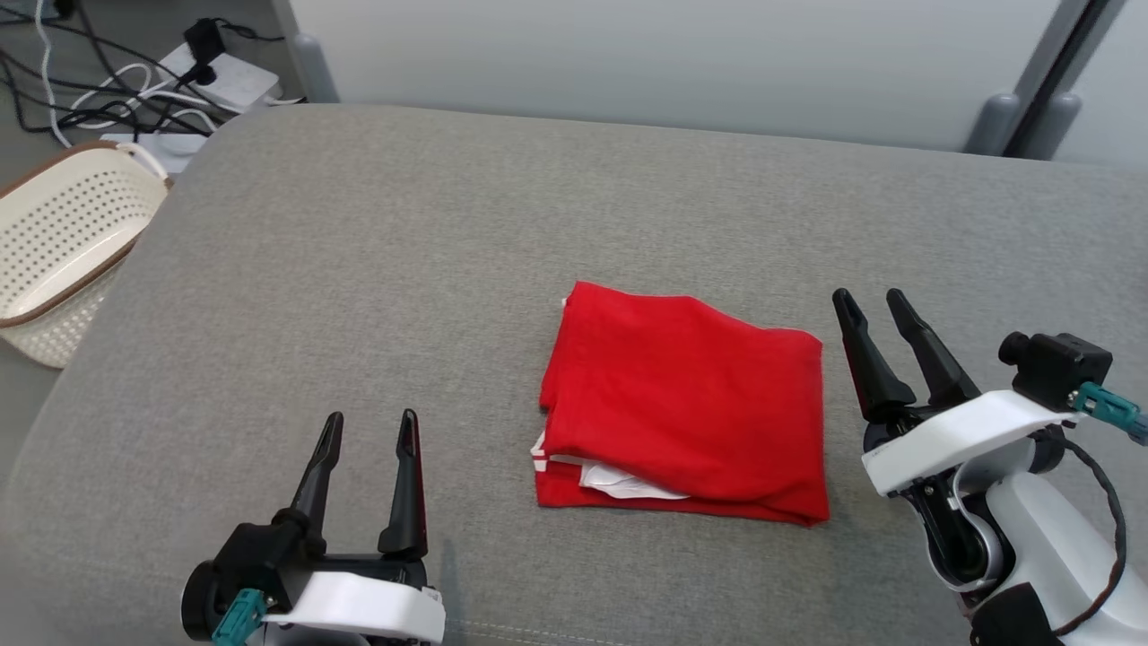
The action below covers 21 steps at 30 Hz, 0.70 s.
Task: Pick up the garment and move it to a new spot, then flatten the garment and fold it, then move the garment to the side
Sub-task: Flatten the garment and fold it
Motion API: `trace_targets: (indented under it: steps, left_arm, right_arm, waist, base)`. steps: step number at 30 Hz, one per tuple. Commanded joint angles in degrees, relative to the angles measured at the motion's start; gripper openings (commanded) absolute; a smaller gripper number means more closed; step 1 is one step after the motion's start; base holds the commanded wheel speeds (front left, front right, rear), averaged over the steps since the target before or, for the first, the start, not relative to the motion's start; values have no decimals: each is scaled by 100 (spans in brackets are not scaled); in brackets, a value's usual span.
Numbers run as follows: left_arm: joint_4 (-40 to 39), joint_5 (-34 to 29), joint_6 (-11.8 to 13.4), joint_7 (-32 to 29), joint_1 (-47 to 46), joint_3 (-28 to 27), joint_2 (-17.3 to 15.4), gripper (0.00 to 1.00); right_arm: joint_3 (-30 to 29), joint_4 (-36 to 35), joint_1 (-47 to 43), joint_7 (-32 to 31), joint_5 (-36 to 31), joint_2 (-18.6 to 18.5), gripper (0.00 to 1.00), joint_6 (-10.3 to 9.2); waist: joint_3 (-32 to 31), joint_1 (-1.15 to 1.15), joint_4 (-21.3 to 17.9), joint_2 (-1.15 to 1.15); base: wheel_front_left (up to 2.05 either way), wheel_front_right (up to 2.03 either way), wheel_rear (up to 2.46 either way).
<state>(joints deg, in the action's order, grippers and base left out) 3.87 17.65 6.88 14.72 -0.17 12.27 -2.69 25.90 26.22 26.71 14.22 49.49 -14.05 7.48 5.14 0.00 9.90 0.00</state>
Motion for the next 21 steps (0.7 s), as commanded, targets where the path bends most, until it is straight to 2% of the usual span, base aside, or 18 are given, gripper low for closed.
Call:
trace_targets:
  steps: [1,7,15,21]
  left_arm:
    - [-144,-43,-46,28,-190,-230,-19,100]
    - [-120,-138,-105,28,-361,-423,-19,100]
    - [-77,-183,-170,28,-275,-544,-19,100]
    - [-46,-190,-206,28,-178,-525,-19,100]
  right_arm:
    - [-78,-243,-115,76,-230,51,100,1]
    - [-533,-605,-502,77,-1074,83,100,1]
    - [-1019,-1045,-1024,77,-1777,153,100,1]
    - [-1203,-1409,-1413,77,-2184,180,100,1]
  waist:
    - [-53,0,-271,0]
    - [-108,0,-776,0]
    - [-259,0,-1334,0]
    - [-398,0,-1438,0]
  base:
    - [0,0,0]
    - [0,0,0]
    - [0,0,0]
    - [0,0,0]
